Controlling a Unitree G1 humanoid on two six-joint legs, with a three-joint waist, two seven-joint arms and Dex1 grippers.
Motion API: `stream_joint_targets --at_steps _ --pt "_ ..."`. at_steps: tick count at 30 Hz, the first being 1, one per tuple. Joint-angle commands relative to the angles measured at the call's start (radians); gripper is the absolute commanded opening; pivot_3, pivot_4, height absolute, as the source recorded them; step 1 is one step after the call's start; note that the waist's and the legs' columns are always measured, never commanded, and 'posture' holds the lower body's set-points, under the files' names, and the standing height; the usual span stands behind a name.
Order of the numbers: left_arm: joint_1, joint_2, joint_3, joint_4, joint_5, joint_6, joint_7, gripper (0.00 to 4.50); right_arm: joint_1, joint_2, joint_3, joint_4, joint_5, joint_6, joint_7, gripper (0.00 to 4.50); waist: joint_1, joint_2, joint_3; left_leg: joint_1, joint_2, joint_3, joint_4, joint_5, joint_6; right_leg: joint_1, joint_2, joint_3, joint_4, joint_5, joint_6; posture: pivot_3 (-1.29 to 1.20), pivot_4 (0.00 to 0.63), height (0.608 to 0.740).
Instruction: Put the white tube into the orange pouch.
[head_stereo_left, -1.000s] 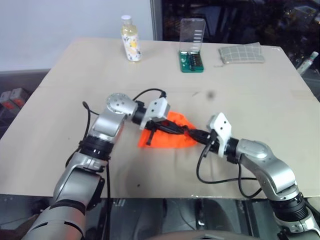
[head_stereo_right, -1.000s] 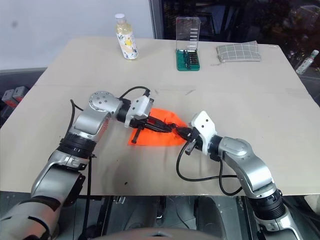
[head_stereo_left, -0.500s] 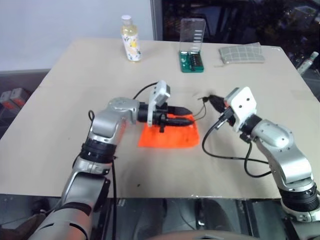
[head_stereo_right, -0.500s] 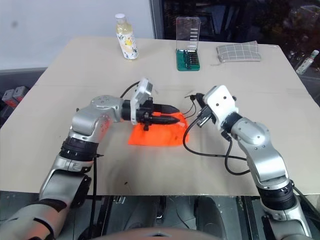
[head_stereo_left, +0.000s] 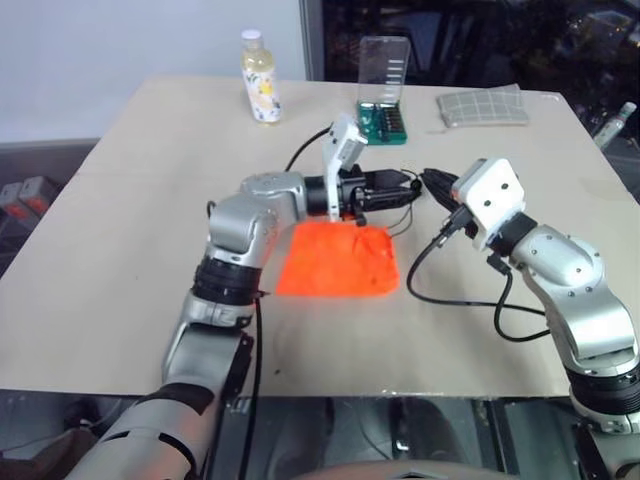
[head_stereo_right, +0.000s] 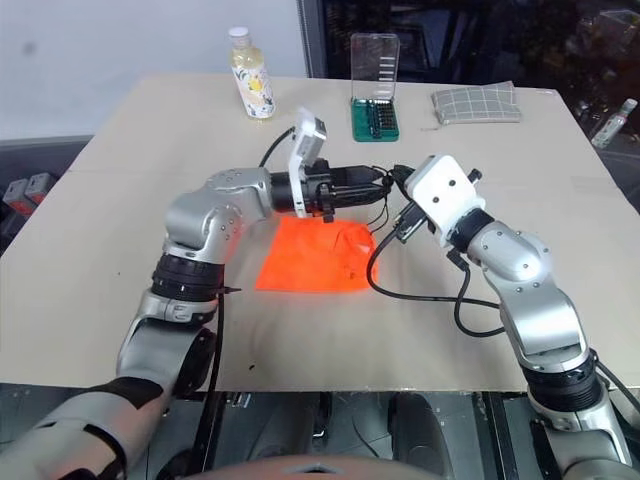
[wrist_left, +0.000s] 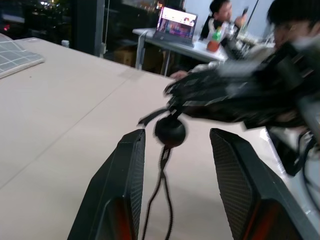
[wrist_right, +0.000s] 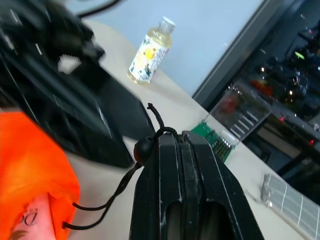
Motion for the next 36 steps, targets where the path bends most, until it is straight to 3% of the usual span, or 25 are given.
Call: stream_joint_targets --at_steps 1,9,12,14,16,25,28,32,36 --pt "-0.012 -0.012 0.002 0.006 0.008 -0.046 0.005 2.08 -0.022 -0.011 -0.031 -0.055 0.006 0.009 0.004 0.0 0.0 0.0 0.0 0.0 0.0 0.0 0.0 0.0 0.0 0.0 0.0 0.0 0.0 0.0 0.0 0.0 0.15 0.74" --pt "-0.023 -0.033 0.013 0.02 0.005 -0.066 0.007 2.08 -0.019 -0.024 -0.035 -0.067 0.012 0.028 0.015 0.0 0.0 0.0 0.0 0.0 0.0 0.0 0.0 0.0 0.0 0.0 0.0 0.0 0.0 0.0 0.0 0.0 0.15 0.74" --pt "-0.026 -0.034 0.015 0.018 0.004 -0.07 0.004 1.3 -0.017 -0.026 -0.035 -0.07 0.014 0.032 0.014 0.0 0.0 0.0 0.0 0.0 0.0 0.0 0.0 0.0 0.0 0.0 0.0 0.0 0.0 0.0 0.0 0.0 0.15 0.74" --pt "-0.026 -0.032 0.01 0.017 0.007 -0.075 -0.003 0.42 -0.017 -0.028 -0.036 -0.071 0.015 0.035 0.015 0.0 0.0 0.0 0.0 0.0 0.0 0.0 0.0 0.0 0.0 0.0 0.0 0.0 0.0 0.0 0.0 0.0 0.15 0.74" --pt "-0.022 -0.032 0.003 0.016 0.015 -0.086 -0.007 0.05 -0.016 -0.028 -0.036 -0.071 0.014 0.037 0.015 0.0 0.0 0.0 0.0 0.0 0.0 0.0 0.0 0.0 0.0 0.0 0.0 0.0 0.0 0.0 0.0 0.0 0.15 0.74" --pt "0.0 -0.025 -0.012 0.01 0.033 -0.123 -0.034 0.05 -0.018 -0.02 -0.035 -0.068 0.012 0.048 0.006 0.0 0.0 0.0 0.0 0.0 0.0 0.0 0.0 0.0 0.0 0.0 0.0 0.0 0.0 0.0 0.0 0.0 0.15 0.74" --pt "0.017 -0.011 -0.025 -0.009 0.043 -0.126 -0.045 0.8 -0.02 -0.02 -0.035 -0.069 0.013 0.05 0.005 0.0 0.0 0.0 0.0 0.0 0.0 0.0 0.0 0.0 0.0 0.0 0.0 0.0 0.0 0.0 0.0 0.0 0.15 0.74" --pt "0.009 -0.016 -0.025 0.009 0.061 -0.136 -0.016 2.5 -0.022 -0.019 -0.032 -0.07 0.013 0.053 0.005 0.0 0.001 0.0 0.0 0.0 0.0 0.0 0.0 0.0 0.0 0.0 0.0 0.0 0.0 0.0 0.0 0.0 0.15 0.74" --pt "-0.007 -0.02 -0.025 0.025 0.067 -0.153 -0.01 2.5 -0.023 -0.019 -0.028 -0.071 0.014 0.056 0.008 0.0 0.001 0.0 0.0 0.0 0.0 0.0 0.0 0.0 0.0 0.0 -0.001 0.0 0.0 0.0 0.0 0.0 0.15 0.74"
